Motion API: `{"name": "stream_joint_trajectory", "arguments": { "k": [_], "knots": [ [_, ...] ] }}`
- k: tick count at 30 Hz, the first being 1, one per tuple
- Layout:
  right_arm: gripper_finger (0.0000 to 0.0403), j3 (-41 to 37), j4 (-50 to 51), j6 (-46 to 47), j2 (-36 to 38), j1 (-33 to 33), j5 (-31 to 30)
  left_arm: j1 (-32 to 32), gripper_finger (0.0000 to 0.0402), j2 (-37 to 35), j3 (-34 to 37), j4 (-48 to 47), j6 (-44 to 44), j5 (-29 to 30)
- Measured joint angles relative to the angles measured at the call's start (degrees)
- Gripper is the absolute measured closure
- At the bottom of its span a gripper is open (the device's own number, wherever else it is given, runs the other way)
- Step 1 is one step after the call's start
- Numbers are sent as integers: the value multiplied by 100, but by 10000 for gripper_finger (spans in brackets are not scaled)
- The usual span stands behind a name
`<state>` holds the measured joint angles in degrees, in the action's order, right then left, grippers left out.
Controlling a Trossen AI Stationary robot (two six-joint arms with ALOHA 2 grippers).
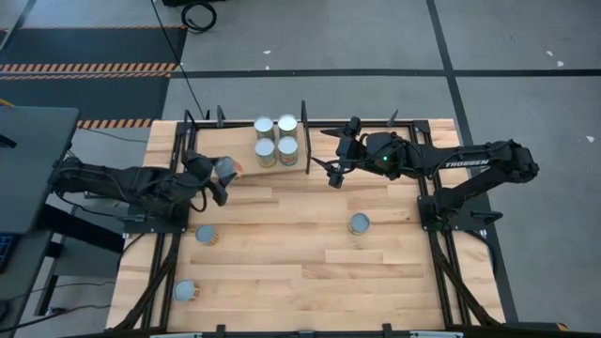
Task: Pick and place cans onto a shelf
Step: Put the canned meatballs on the shelf
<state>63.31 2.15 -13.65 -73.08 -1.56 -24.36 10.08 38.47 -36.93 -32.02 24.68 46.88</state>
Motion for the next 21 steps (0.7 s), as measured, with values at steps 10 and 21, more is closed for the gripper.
{"name": "stream_joint_trajectory", "arguments": {
  "k": [10, 21],
  "knots": [
    [37, 0, 2, 0, 0, 0, 0, -166, 115, 10, 0, 424, -592, 757],
    [37, 0, 2, 0, -2, 0, 0, -884, 115, 10, 0, -458, 114, 1138]
  ]
}}
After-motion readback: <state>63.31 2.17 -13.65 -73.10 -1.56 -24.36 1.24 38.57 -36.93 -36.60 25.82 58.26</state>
